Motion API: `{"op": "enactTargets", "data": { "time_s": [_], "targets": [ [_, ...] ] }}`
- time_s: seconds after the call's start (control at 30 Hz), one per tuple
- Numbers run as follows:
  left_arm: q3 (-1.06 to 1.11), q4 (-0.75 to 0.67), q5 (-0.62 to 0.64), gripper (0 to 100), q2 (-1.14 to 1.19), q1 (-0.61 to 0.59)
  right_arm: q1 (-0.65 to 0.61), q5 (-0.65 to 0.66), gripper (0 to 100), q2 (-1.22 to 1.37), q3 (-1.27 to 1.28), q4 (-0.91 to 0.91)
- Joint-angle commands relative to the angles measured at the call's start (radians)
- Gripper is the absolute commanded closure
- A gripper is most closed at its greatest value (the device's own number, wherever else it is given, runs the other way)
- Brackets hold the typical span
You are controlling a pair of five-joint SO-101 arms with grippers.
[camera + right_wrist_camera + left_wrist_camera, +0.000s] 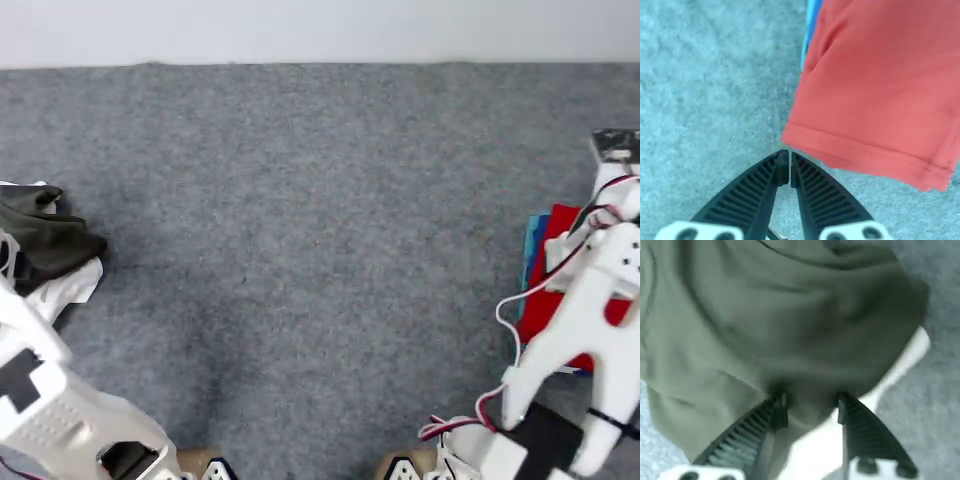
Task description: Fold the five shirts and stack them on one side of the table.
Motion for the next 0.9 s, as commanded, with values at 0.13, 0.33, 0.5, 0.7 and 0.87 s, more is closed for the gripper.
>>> {"op": "enactTargets", "data": {
  "time_s": [0.13, 0.33, 0.5, 0.7, 0.87],
  "targets": [
    [-0.062, -0.089, 0.032, 83, 0.121, 0.037, -0.013, -0.025, 99.0, -0.074, 0.021, 0.033],
    [-0.119, -0.072, 0.054, 99, 0.158, 0.060, -0.013, -0.115, 99.0, -0.074, 0.021, 0.038],
    [-0.262, 0.077, 0.094, 99, 0.014, 0.114, -0.013, -0.118, 99.0, -0.074, 0.021, 0.039],
    [-0.383, 0.094, 0.273, 99, -0.180, 0.187, -0.013, -0.152, 99.0, -0.074, 0.021, 0.039],
    [-0.395, 0.126, 0.348, 99, -0.334, 0.310, -0.013, -0.150, 99.0, -0.074, 0.021, 0.039]
  ]
}}
